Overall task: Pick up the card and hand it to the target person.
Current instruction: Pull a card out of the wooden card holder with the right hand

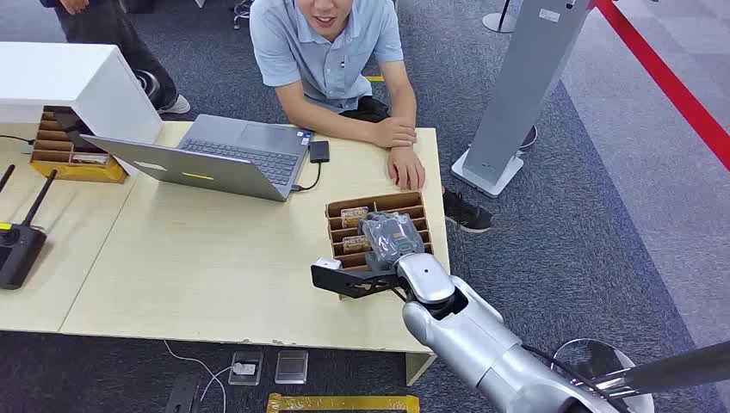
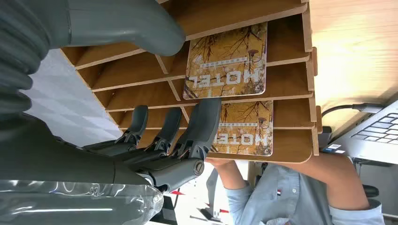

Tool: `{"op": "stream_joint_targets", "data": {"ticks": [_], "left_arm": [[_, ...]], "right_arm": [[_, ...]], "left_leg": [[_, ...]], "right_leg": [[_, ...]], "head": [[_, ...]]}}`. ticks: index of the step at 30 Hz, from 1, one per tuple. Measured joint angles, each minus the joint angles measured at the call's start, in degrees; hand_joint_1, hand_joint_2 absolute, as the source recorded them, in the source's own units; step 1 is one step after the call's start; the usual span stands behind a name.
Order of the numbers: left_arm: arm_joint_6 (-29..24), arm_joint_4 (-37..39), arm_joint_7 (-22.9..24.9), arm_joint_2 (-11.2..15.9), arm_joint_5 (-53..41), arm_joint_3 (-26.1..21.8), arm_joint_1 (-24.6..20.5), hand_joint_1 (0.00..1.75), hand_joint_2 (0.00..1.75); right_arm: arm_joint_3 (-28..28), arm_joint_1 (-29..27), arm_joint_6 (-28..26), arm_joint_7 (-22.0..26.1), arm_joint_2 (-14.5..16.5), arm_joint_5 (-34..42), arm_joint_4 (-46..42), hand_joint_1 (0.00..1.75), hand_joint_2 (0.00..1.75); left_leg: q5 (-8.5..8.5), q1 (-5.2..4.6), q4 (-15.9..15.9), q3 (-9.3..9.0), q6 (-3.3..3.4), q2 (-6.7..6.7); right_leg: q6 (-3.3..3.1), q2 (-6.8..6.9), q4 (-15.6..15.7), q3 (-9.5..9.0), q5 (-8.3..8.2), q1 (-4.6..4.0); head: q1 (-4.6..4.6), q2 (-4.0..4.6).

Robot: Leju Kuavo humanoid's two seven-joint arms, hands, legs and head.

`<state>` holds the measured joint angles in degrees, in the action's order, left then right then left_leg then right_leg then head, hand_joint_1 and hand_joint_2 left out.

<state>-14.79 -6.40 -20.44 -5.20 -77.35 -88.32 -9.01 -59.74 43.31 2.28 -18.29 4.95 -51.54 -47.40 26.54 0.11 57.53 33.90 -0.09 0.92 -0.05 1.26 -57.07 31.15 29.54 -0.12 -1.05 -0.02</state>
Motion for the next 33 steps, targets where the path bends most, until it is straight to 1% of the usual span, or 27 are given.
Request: {"op": "stream_joint_targets", "data": {"ticks": [5, 8, 23, 33], "left_arm": [[-0.13, 0.00, 0.00, 0.00, 0.00, 0.00, 0.02, 0.00, 0.00], [-0.14, 0.00, 0.00, 0.00, 0.00, 0.00, 0.01, 0.00, 0.00], [-0.15, 0.00, -0.01, -0.02, -0.10, 0.00, 0.01, 0.00, 0.00], [-0.17, 0.00, -0.26, -0.02, -0.47, 0.00, 0.00, 0.00, 0.00]], "right_arm": [[-0.03, -0.13, 0.26, -0.05, 0.00, 0.04, 0.48, 1.28, 1.75], [-0.02, -0.10, 0.24, -0.07, 0.01, 0.02, 0.71, 1.34, 1.75], [-0.02, 0.00, -0.07, -0.08, 0.08, -0.55, 0.75, 1.50, 1.75], [-0.02, -0.02, -0.28, 0.09, 0.48, -0.66, 0.95, 1.50, 1.75]], "left_leg": [[0.00, 0.00, 0.00, 0.02, 0.00, 0.00], [0.00, 0.00, 0.00, 0.02, 0.00, 0.00], [-0.01, 0.00, 0.00, 0.00, 0.00, 0.00], [0.00, 0.00, 0.00, 0.01, 0.00, 0.00]], "right_leg": [[0.00, 0.00, 0.00, 0.01, 0.00, 0.00], [0.00, -0.01, 0.00, 0.01, 0.00, 0.00], [0.00, 0.00, 0.00, 0.00, -0.01, 0.00], [0.00, -0.01, 0.00, 0.01, 0.00, 0.00]], "head": [[-0.01, -0.01], [-0.01, -0.01], [0.00, -0.01], [-0.01, 0.00]]}}
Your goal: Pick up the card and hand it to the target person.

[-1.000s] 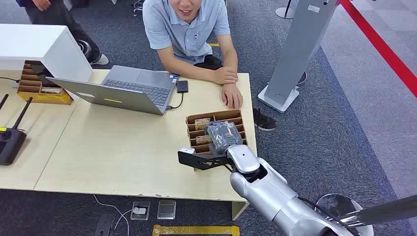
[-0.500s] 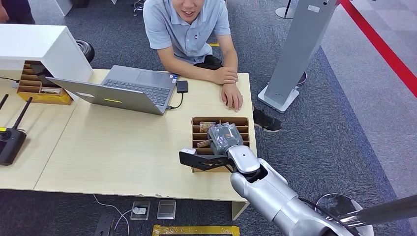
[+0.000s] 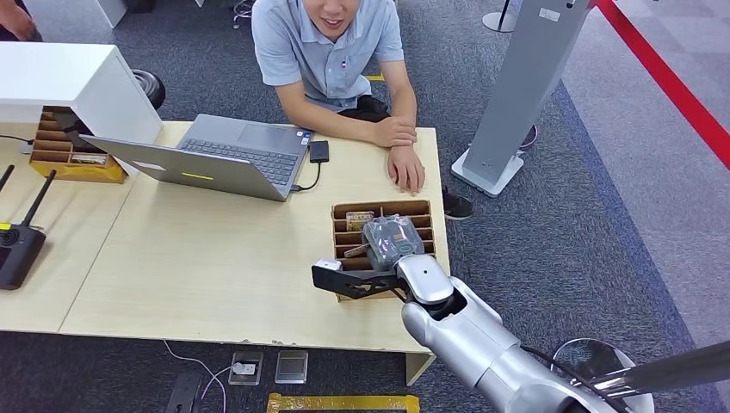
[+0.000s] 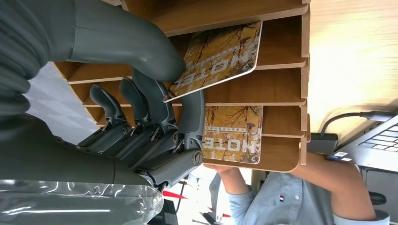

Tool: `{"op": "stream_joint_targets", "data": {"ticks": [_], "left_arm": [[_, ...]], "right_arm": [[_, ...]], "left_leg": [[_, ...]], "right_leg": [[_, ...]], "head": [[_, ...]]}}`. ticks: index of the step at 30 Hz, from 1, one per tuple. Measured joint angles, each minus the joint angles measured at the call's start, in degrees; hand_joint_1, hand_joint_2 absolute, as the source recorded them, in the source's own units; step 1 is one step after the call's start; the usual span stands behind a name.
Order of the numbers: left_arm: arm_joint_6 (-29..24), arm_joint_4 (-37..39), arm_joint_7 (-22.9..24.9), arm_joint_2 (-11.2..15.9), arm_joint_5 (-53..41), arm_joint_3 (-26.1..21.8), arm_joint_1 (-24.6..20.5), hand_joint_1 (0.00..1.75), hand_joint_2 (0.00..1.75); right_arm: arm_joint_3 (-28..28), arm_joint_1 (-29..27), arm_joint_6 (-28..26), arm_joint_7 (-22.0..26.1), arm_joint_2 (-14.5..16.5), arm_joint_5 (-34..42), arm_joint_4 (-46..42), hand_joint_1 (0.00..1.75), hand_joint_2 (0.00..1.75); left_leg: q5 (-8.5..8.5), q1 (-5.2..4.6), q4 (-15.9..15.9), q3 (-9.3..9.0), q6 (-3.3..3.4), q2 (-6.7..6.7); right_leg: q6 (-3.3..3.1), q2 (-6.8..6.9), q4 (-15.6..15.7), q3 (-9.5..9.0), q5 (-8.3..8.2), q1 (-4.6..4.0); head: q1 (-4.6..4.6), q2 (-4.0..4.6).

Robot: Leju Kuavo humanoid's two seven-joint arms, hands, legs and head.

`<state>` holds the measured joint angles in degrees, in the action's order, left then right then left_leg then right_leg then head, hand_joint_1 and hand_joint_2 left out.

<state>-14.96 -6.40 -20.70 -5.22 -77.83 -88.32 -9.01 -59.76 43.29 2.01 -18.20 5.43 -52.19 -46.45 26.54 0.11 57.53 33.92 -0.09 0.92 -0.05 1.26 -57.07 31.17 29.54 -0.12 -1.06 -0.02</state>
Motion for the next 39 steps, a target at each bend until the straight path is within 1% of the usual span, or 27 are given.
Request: {"op": "stream_joint_targets", "data": {"ticks": [4, 8, 17, 23, 31, 33, 35, 39], "left_arm": [[-0.02, 0.00, 0.03, 0.00, 0.34, 0.00, 0.01, 0.00, 0.00], [-0.04, 0.00, 0.02, 0.00, 0.79, 0.00, 0.10, 0.00, 0.00], [0.05, 0.00, 0.02, 0.00, 1.44, 0.00, 0.40, 0.00, 0.00], [0.13, 0.00, 0.07, 0.00, 1.62, 0.00, 0.40, 0.00, 0.00], [0.05, 0.00, 0.16, 0.00, 1.96, 0.00, 0.39, 0.00, 0.00], [0.05, 0.00, 0.22, 0.00, 1.96, 0.00, 0.39, 0.00, 0.00], [0.10, 0.00, 0.22, 0.00, 1.88, 0.00, 0.39, 0.00, 0.00], [0.39, 0.00, -0.07, -0.04, 1.18, 0.00, 0.39, 0.00, 0.00]], "right_arm": [[0.08, 0.03, -0.42, -0.14, 0.03, 0.49, 0.13, 1.50, 1.75], [1.35, 0.43, -0.96, -1.84, -0.39, 2.61, -0.58, 1.50, 1.75], [7.00, 1.98, -0.90, -5.90, -4.52, 5.48, -7.54, 1.50, 1.75], [9.31, 1.89, -0.66, -6.47, -6.44, 5.88, -11.30, 1.50, 1.75], [10.82, 1.80, -1.14, -6.20, -7.22, 6.34, -12.63, 1.50, 1.75], [11.46, 1.86, -2.75, -5.59, -7.35, 6.46, -12.56, 1.50, 1.75], [12.28, 2.00, -5.91, -4.19, -7.50, 6.44, -12.33, 1.50, 1.75], [14.52, 2.95, -15.25, 1.31, -7.65, 6.54, -10.89, 1.50, 1.75]], "left_leg": [[0.00, 0.00, 0.00, 0.00, 0.00, 0.00], [0.00, 0.00, 0.00, 0.00, 0.00, 0.00], [0.00, -0.01, 0.01, -0.01, 0.00, 0.00], [0.00, 0.00, 0.01, -0.01, 0.00, 0.00], [0.00, 0.00, 0.01, 0.00, 0.00, 0.00], [0.00, 0.00, 0.01, 0.00, 0.00, 0.00], [0.00, -0.01, 0.01, 0.01, 0.00, 0.00], [0.00, -0.01, 0.01, 0.01, 0.00, 0.00]], "right_leg": [[0.00, 0.00, 0.00, 0.00, 0.00, 0.00], [0.00, 0.00, 0.00, 0.00, 0.00, 0.00], [0.02, 0.00, 0.01, 0.00, -0.02, 0.01], [0.01, -0.01, 0.00, 0.02, -0.01, 0.01], [0.01, -0.01, 0.00, 0.01, -0.01, 0.00], [0.01, -0.01, 0.00, 0.01, -0.01, 0.01], [0.02, -0.01, 0.01, 0.01, -0.02, 0.01], [0.02, -0.01, 0.01, 0.01, -0.02, 0.01]], "head": [[0.00, -0.01], [0.00, 0.00], [0.01, -0.01], [0.00, 0.00], [0.01, 0.00], [0.01, 0.00], [0.01, 0.00], [0.01, 0.00]]}}
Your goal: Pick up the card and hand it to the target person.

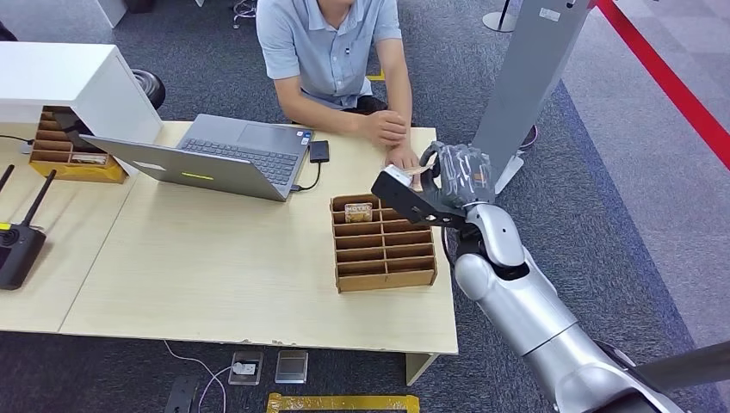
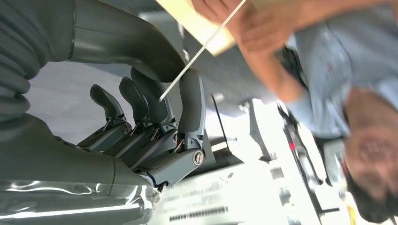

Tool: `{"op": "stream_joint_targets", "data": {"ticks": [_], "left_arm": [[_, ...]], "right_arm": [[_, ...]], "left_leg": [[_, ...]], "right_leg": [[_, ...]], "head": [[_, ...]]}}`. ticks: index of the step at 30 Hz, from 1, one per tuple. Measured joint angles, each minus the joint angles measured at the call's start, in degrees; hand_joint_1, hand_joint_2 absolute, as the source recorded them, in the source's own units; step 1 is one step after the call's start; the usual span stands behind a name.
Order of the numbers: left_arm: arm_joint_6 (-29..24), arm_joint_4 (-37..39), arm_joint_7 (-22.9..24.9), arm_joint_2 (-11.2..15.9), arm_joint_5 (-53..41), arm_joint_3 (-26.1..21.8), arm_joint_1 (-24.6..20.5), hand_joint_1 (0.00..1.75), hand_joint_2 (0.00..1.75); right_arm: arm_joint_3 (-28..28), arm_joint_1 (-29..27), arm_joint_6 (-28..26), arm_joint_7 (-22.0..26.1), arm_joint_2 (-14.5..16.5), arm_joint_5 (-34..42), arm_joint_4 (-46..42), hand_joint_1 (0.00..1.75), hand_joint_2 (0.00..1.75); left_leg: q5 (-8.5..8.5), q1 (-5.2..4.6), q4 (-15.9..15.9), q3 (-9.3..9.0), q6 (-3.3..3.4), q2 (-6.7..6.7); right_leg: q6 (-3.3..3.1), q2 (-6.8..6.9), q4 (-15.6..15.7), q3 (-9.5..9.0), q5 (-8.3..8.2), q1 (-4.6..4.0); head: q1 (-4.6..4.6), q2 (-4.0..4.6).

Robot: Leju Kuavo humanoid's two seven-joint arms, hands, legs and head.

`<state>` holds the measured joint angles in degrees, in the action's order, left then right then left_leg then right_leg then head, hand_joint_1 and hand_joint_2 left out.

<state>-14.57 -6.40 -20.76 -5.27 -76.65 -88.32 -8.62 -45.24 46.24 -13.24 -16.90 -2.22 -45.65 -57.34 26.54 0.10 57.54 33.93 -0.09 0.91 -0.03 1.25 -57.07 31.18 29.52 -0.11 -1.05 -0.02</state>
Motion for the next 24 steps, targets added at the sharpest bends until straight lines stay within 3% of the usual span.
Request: {"op": "stream_joint_targets", "data": {"ticks": [4, 8, 24], "left_arm": [[0.25, 0.00, -0.21, -0.19, -0.93, 0.00, -0.09, 0.00, 0.00], [0.27, 0.00, -0.22, -0.42, -1.32, 0.00, -0.32, 0.00, 0.00], [0.29, 0.00, -0.17, -0.52, -1.49, 0.00, -0.75, 0.00, 0.00]], "right_arm": [[2.26, 1.92, -9.32, 7.11, 0.03, 0.86, 3.12, 1.50, 1.75], [3.89, 3.64, -13.86, 10.14, 0.62, 0.82, 7.51, 1.50, 1.75], [5.47, 5.78, -15.14, 9.80, 3.52, -0.14, 21.79, 1.50, 1.75]], "left_leg": [[0.00, 0.00, 0.00, 0.00, 0.00, 0.00], [0.00, 0.00, 0.00, 0.00, 0.00, -0.01], [0.00, 0.00, 0.00, 0.02, 0.00, 0.00]], "right_leg": [[0.00, 0.00, 0.00, 0.00, 0.00, 0.00], [0.00, 0.00, 0.00, -0.01, 0.00, 0.00], [0.00, 0.01, 0.00, 0.01, 0.00, 0.00]], "head": [[-0.02, -0.01], [-0.02, 0.00], [0.02, -0.01]]}}
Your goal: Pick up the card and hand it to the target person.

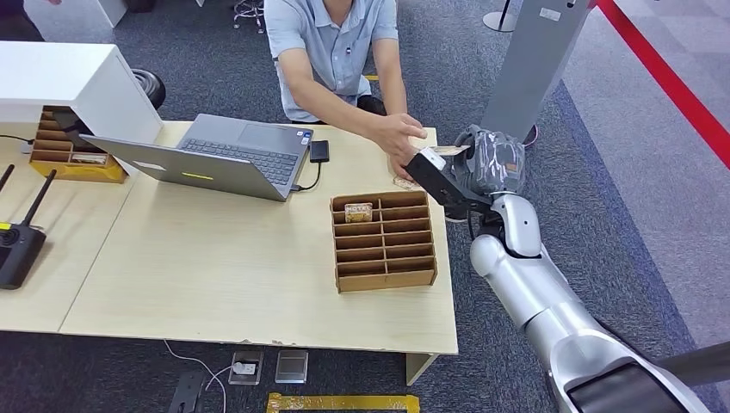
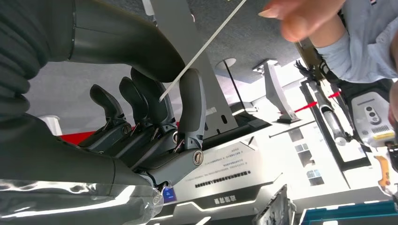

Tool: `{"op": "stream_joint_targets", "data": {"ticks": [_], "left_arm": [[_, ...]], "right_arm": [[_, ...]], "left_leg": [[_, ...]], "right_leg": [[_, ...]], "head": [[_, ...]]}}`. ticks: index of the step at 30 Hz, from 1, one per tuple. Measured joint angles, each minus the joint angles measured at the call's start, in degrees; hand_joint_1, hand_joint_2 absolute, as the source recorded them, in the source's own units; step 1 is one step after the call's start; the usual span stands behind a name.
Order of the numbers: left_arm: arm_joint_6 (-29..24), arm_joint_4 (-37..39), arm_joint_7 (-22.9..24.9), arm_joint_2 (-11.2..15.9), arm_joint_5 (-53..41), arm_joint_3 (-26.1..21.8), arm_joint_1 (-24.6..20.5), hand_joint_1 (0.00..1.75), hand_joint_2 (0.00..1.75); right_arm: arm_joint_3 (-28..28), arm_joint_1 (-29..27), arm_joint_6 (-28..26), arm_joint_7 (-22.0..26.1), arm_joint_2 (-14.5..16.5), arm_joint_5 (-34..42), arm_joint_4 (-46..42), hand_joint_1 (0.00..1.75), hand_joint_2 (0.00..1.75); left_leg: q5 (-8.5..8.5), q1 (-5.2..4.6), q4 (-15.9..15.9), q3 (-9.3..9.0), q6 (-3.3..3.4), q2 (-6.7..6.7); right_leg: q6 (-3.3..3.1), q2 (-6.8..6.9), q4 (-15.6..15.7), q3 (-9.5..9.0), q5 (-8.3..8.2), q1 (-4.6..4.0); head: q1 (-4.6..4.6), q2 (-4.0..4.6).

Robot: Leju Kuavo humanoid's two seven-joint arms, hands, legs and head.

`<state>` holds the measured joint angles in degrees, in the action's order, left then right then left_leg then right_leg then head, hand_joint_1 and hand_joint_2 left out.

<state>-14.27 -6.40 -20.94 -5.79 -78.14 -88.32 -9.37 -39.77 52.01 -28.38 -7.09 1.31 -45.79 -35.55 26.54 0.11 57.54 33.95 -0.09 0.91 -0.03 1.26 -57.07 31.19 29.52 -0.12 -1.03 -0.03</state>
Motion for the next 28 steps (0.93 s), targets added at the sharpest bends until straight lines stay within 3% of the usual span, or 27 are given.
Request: {"op": "stream_joint_targets", "data": {"ticks": [6, 10, 14, 26, 28], "left_arm": [[0.12, 0.00, 0.02, 0.00, -0.03, 0.00, -0.14, 0.00, 0.00], [0.22, 0.00, -0.01, 0.00, -0.21, 0.00, -0.22, 0.00, 1.75], [0.36, 0.00, -0.06, 0.00, -0.73, 0.00, -0.21, 0.00, 0.00], [0.20, 0.00, -0.09, 0.00, -0.52, 0.00, -0.18, 0.00, 0.00], [0.08, 0.00, -0.09, 0.00, 0.07, 0.00, -0.07, 0.00, 0.00]], "right_arm": [[0.01, 0.06, 0.01, -0.03, 0.50, 0.02, 1.99, 1.50, 1.75], [0.01, 0.08, 0.01, -0.03, 0.66, 0.13, 2.61, 0.00, 1.75], [0.01, 0.08, 0.06, 0.04, 0.71, 0.49, 3.13, 0.00, 1.75], [0.05, 0.04, 0.27, 1.13, 0.81, 2.08, 3.70, 0.00, 1.75], [0.86, -0.79, 1.08, 3.73, 0.93, 6.20, 2.99, 0.00, 1.75]], "left_leg": [[0.00, 0.00, 0.00, 0.00, 0.00, 0.00], [0.00, 0.00, 0.00, 0.00, 0.00, 0.01], [0.00, 0.00, 0.00, 0.00, 0.00, 0.01], [0.00, 0.00, 0.00, 0.00, 0.00, 0.00], [0.00, 0.00, 0.00, -0.01, 0.00, 0.00]], "right_leg": [[0.00, 0.00, 0.00, 0.00, 0.00, 0.00], [0.00, 0.00, 0.00, 0.00, 0.00, 0.00], [0.00, 0.00, 0.00, 0.00, 0.00, 0.00], [0.00, 0.00, 0.00, 0.00, 0.00, 0.00], [0.00, 0.00, 0.00, 0.00, 0.00, 0.00]], "head": [[-0.02, 0.01], [-0.03, 0.01], [-0.02, 0.00], [-0.03, 0.01], [-0.02, 0.01]]}}
